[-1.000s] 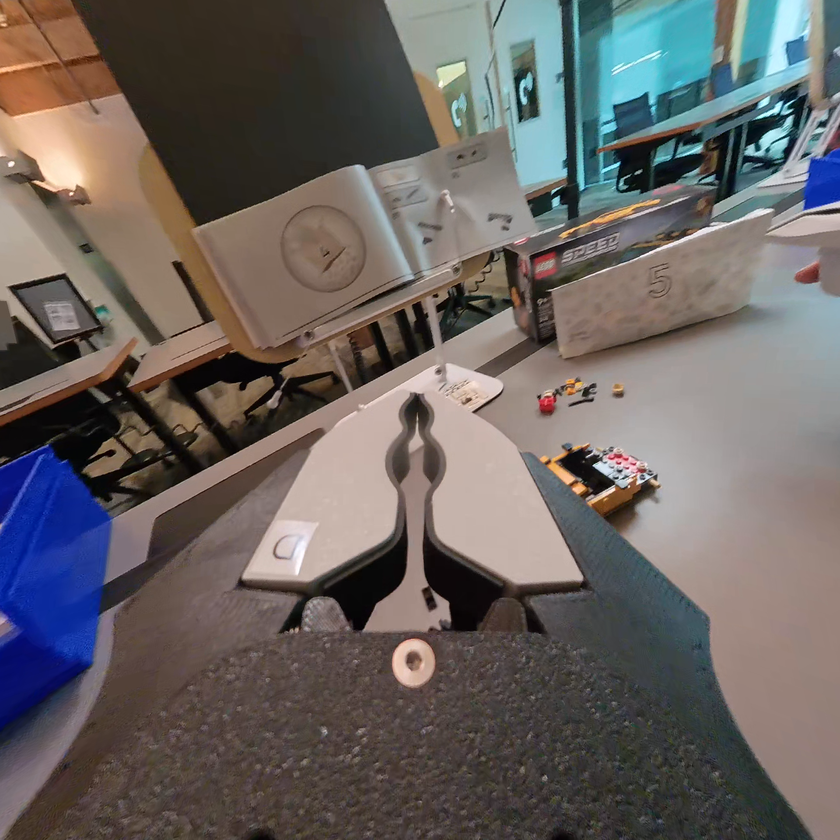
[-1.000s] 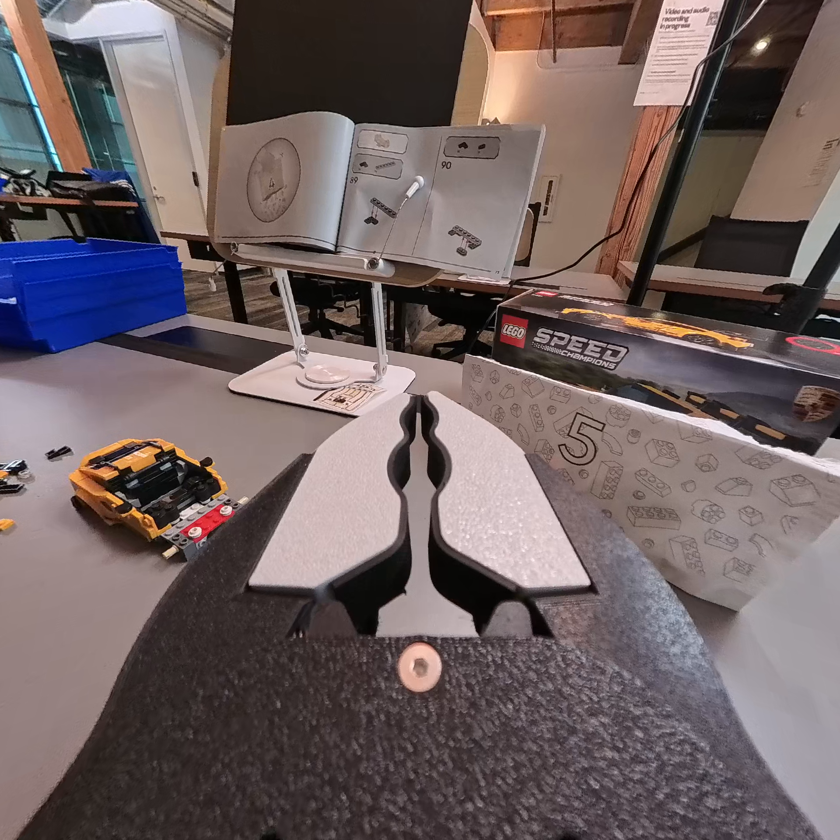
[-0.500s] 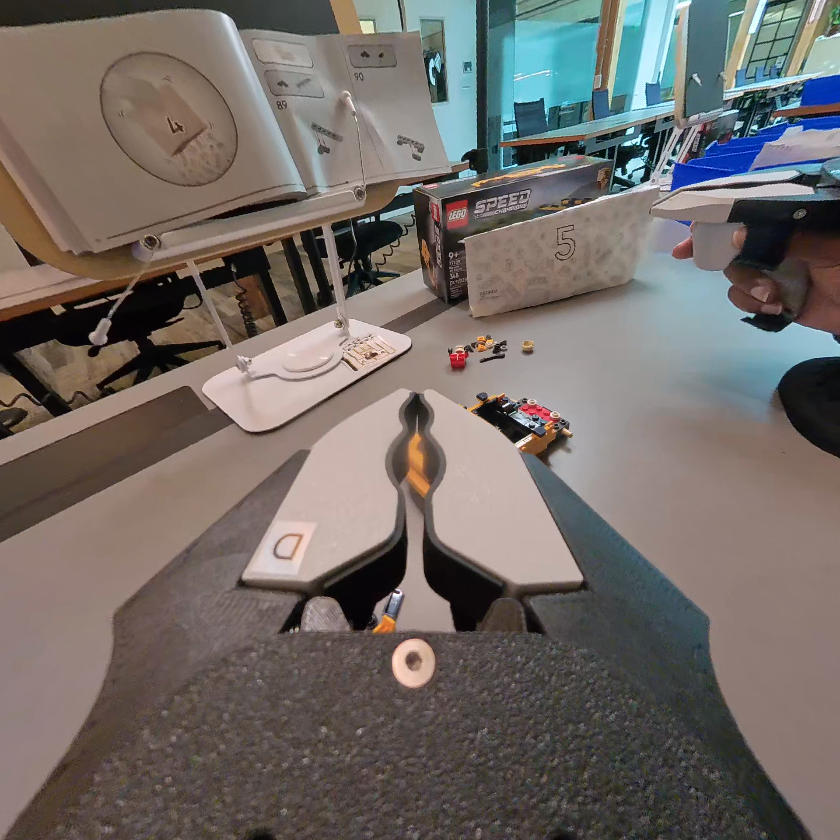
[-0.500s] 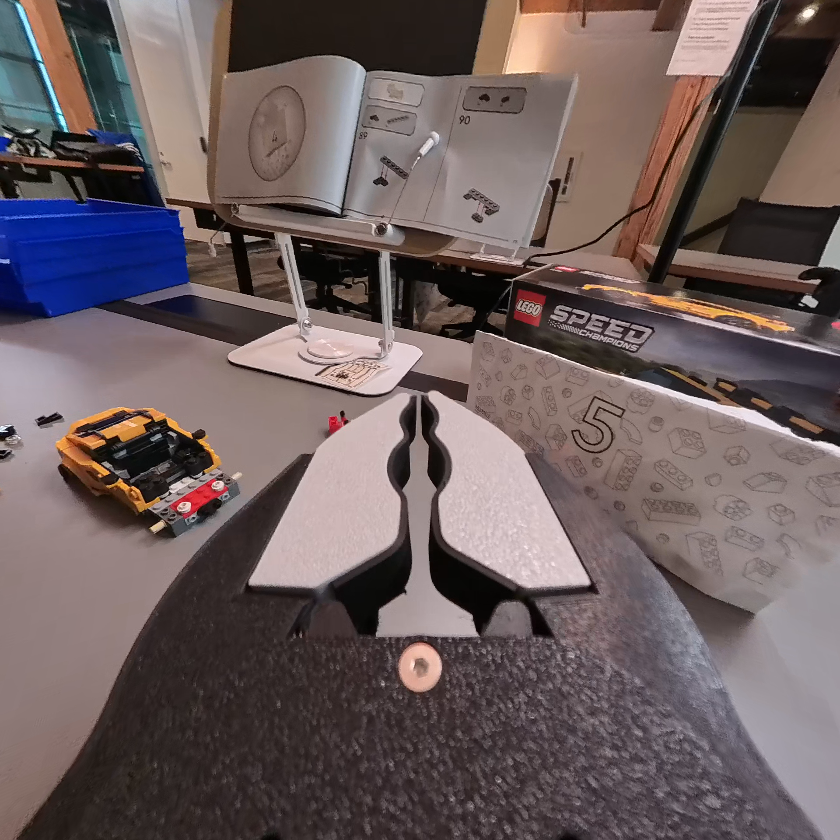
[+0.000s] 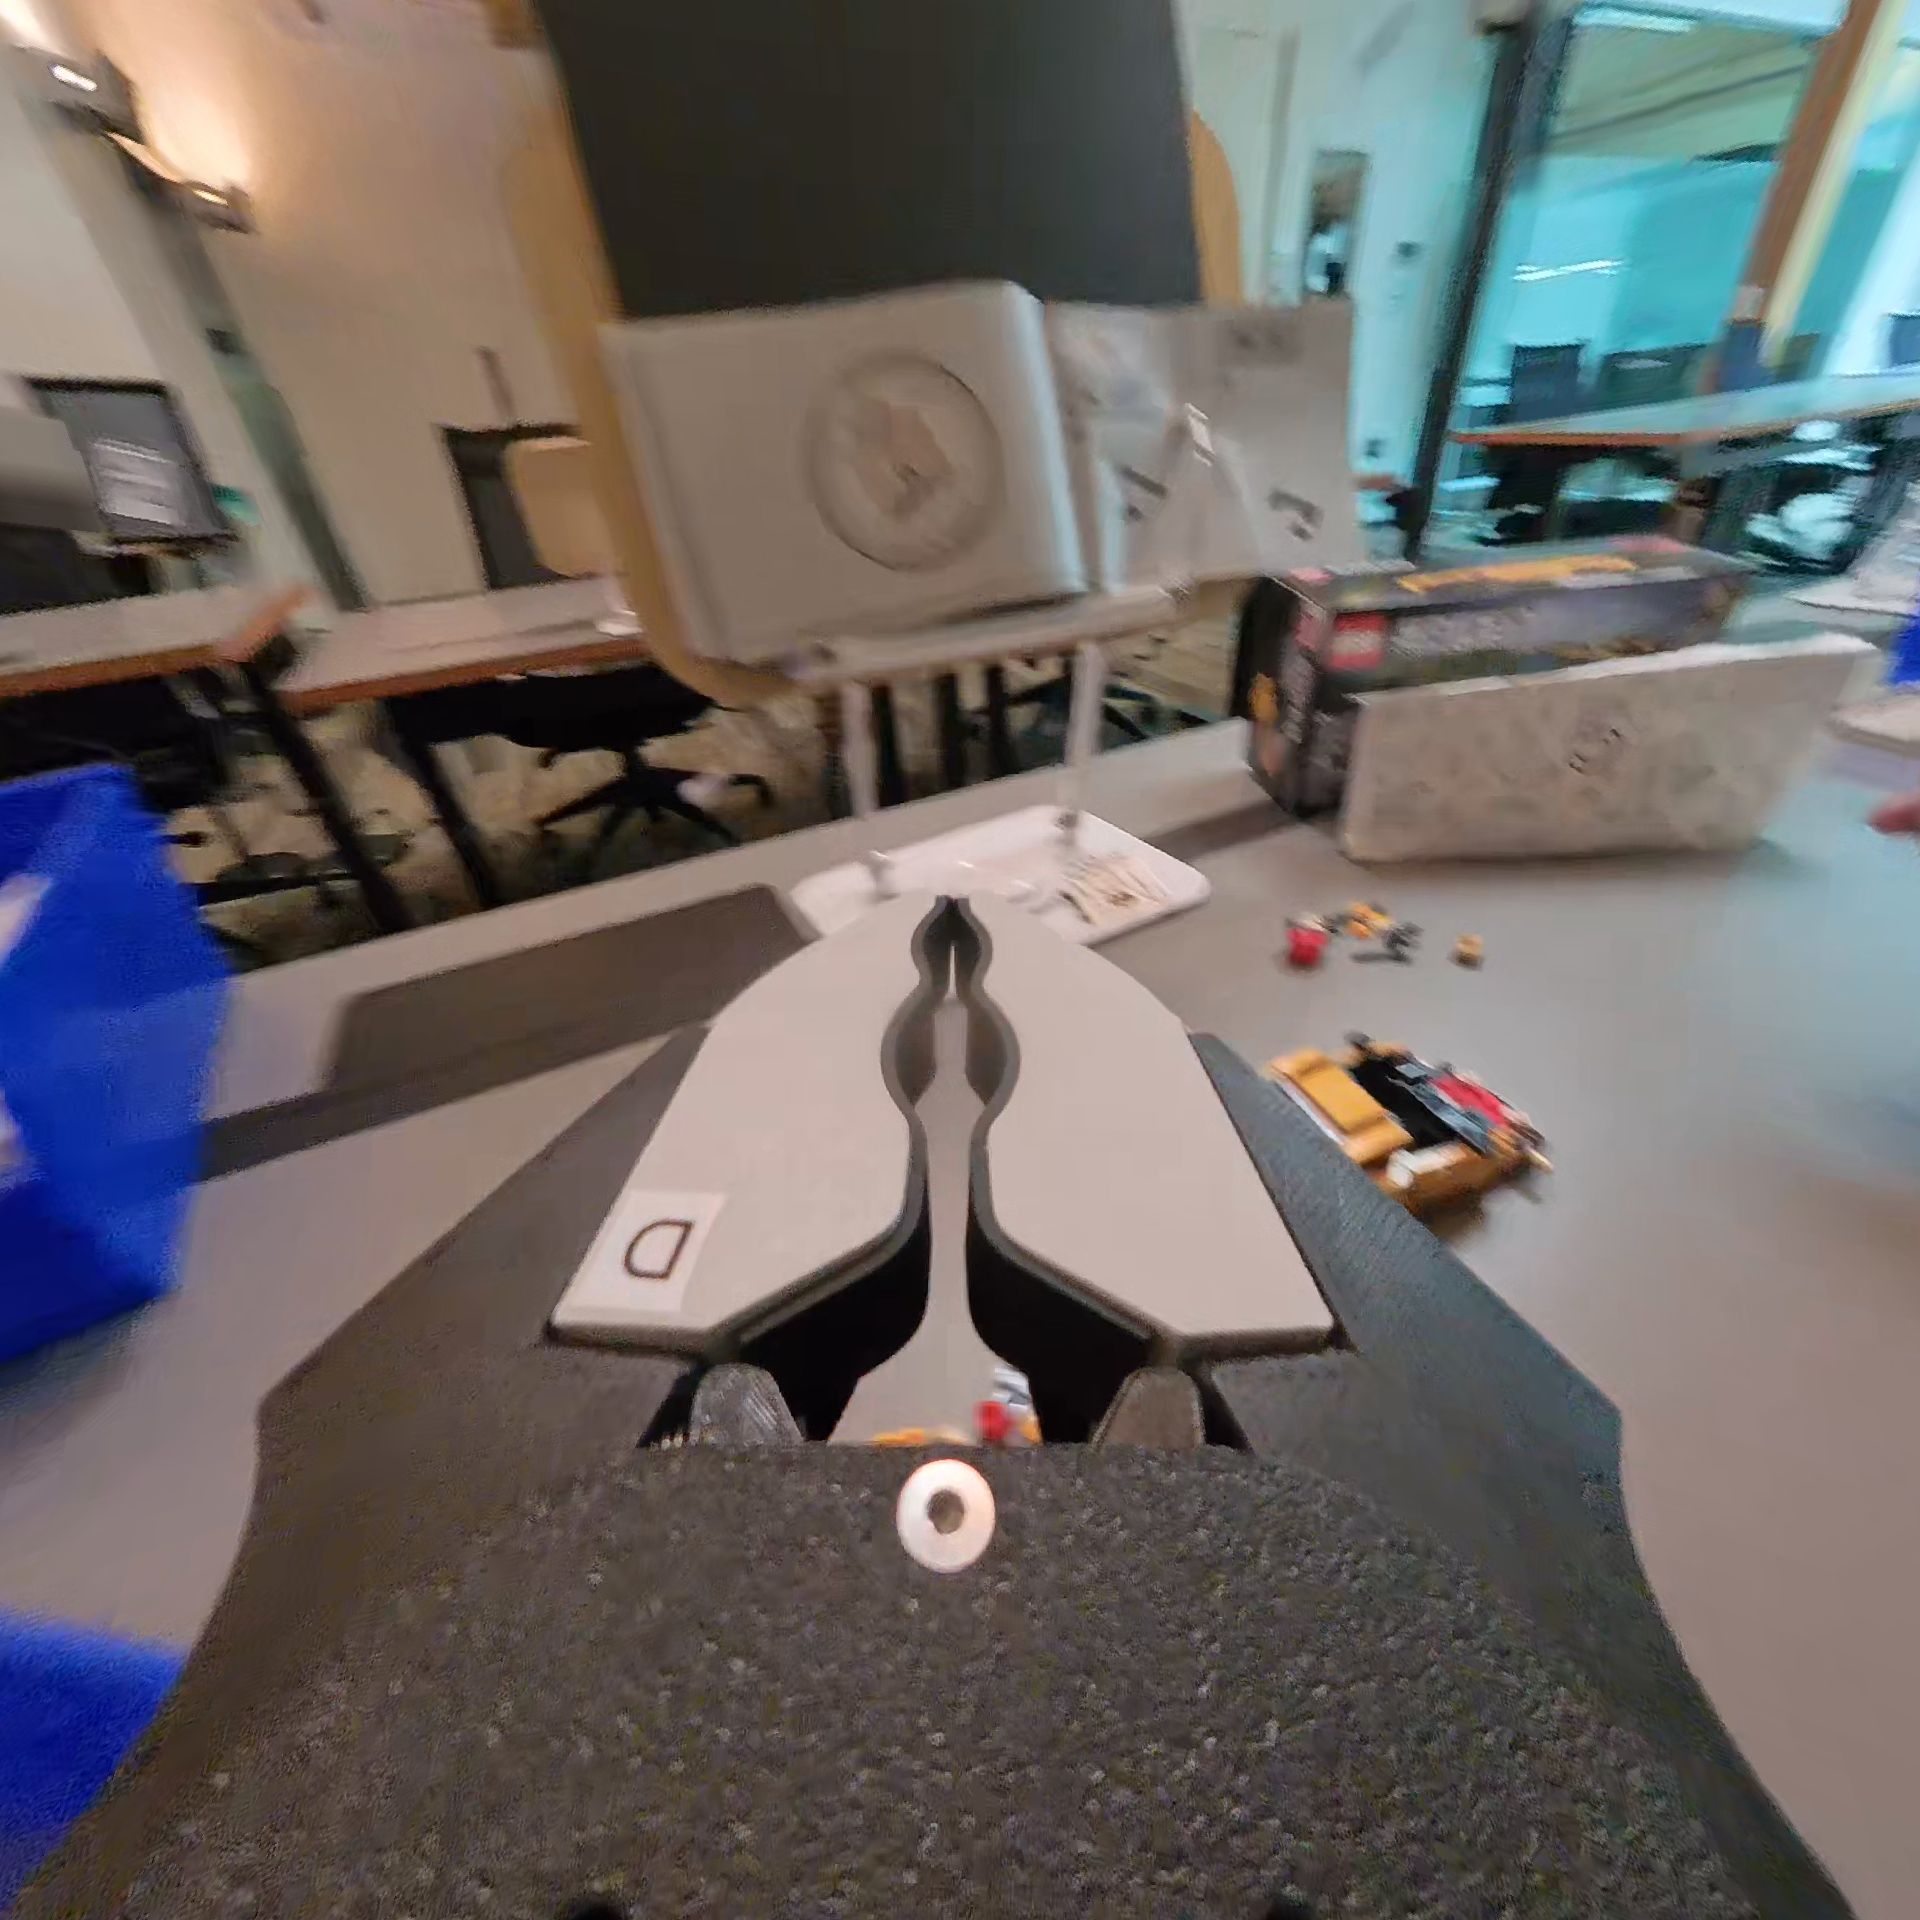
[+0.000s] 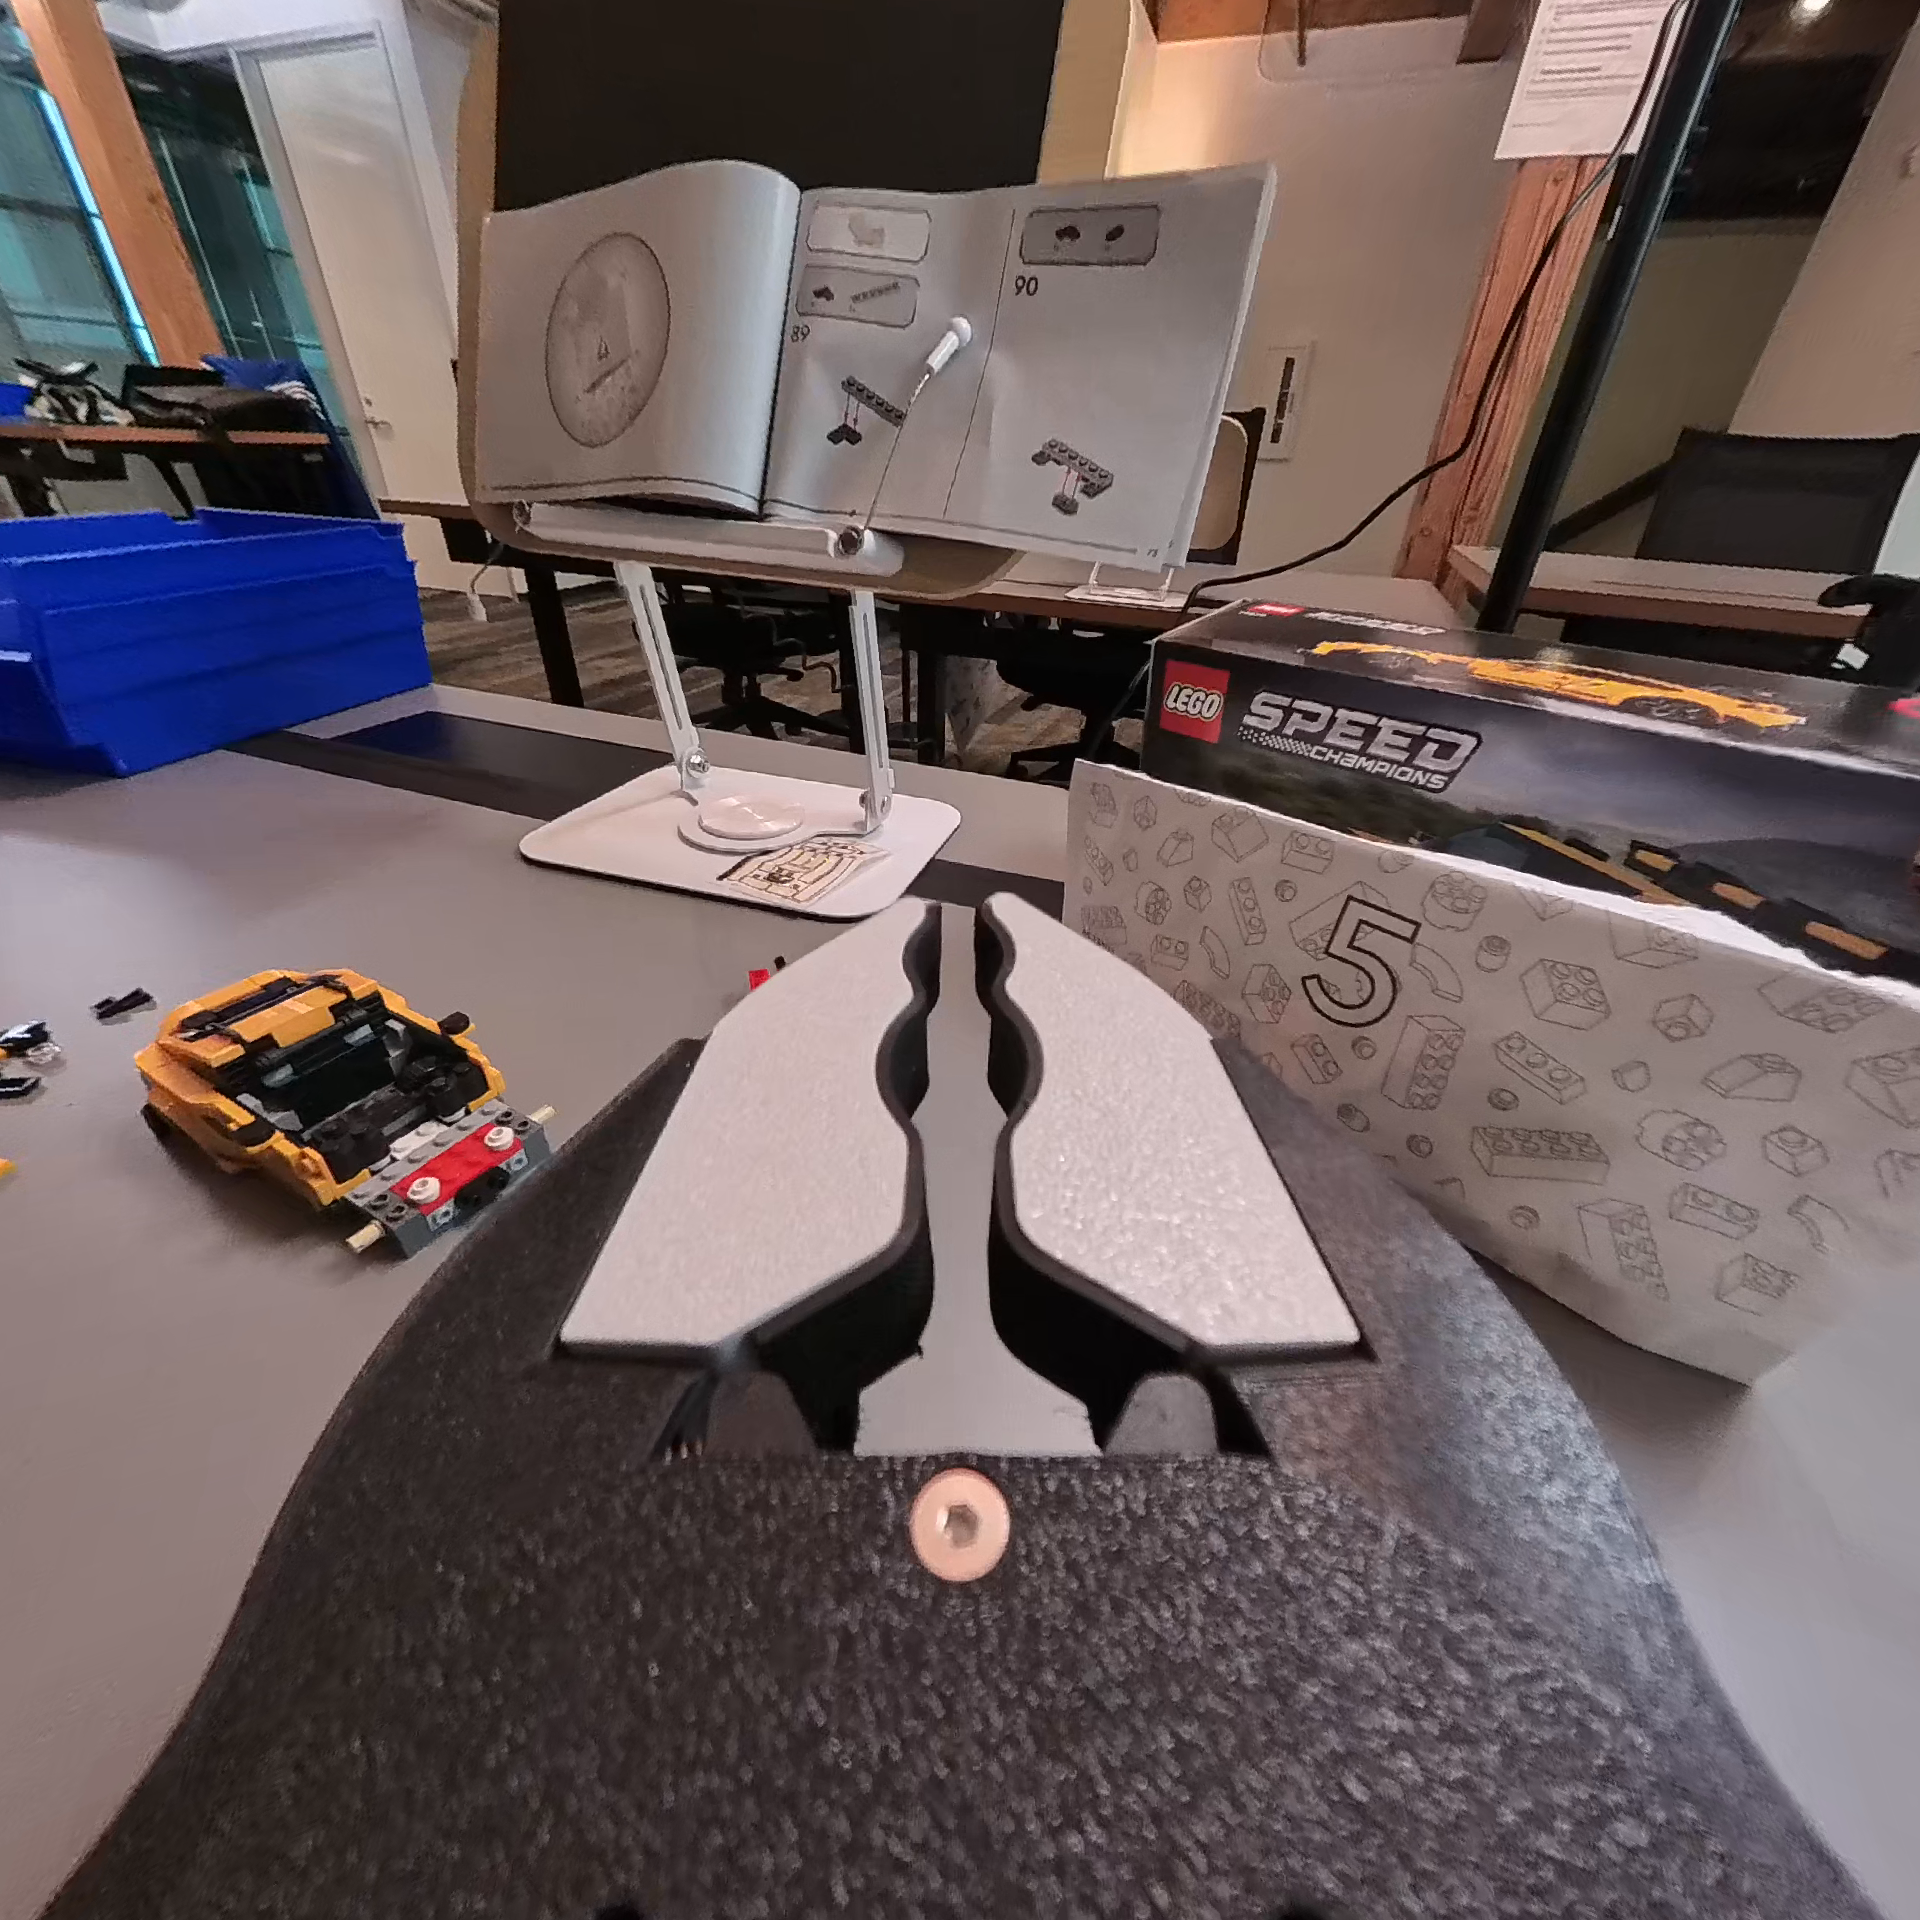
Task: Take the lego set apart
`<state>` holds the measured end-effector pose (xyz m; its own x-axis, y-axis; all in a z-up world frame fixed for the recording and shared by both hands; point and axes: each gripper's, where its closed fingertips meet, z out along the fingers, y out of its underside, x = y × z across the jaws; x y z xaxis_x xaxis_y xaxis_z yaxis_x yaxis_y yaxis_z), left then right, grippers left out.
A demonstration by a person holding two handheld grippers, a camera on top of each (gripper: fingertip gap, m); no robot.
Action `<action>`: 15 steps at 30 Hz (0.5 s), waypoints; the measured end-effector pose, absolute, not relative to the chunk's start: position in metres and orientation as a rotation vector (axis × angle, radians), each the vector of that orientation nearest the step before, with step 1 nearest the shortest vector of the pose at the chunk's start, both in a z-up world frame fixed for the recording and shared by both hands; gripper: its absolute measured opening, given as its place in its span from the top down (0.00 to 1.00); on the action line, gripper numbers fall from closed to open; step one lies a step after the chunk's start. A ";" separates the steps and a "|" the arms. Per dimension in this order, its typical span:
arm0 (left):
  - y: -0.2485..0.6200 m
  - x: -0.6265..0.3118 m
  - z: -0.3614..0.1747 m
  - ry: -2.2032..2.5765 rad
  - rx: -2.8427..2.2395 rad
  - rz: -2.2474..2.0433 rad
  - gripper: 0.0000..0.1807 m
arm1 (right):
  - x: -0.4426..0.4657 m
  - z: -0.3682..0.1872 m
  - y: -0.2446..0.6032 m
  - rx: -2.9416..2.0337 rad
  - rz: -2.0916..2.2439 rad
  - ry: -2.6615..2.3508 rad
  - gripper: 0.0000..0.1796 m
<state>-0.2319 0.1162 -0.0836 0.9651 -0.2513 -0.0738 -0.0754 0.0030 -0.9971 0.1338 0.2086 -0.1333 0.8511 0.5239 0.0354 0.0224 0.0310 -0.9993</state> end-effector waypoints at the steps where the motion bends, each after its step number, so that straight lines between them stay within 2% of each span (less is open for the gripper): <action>1: 0.113 -0.253 -0.066 0.218 -1.551 -0.085 1.00 | 0.133 -0.132 0.208 -1.499 0.409 -0.455 0.97; 7: 0.115 -0.415 0.001 0.057 -1.635 0.312 1.00 | 0.127 -0.132 0.205 -1.493 0.413 -0.474 0.97; 10: 0.153 -0.488 -0.005 0.075 -1.777 0.372 0.95 | 0.127 -0.133 0.207 -1.499 0.412 -0.474 0.96; 15: 0.222 -0.565 -0.074 0.211 -2.093 0.484 0.85 | 0.125 -0.136 0.207 -1.502 0.362 -0.495 0.96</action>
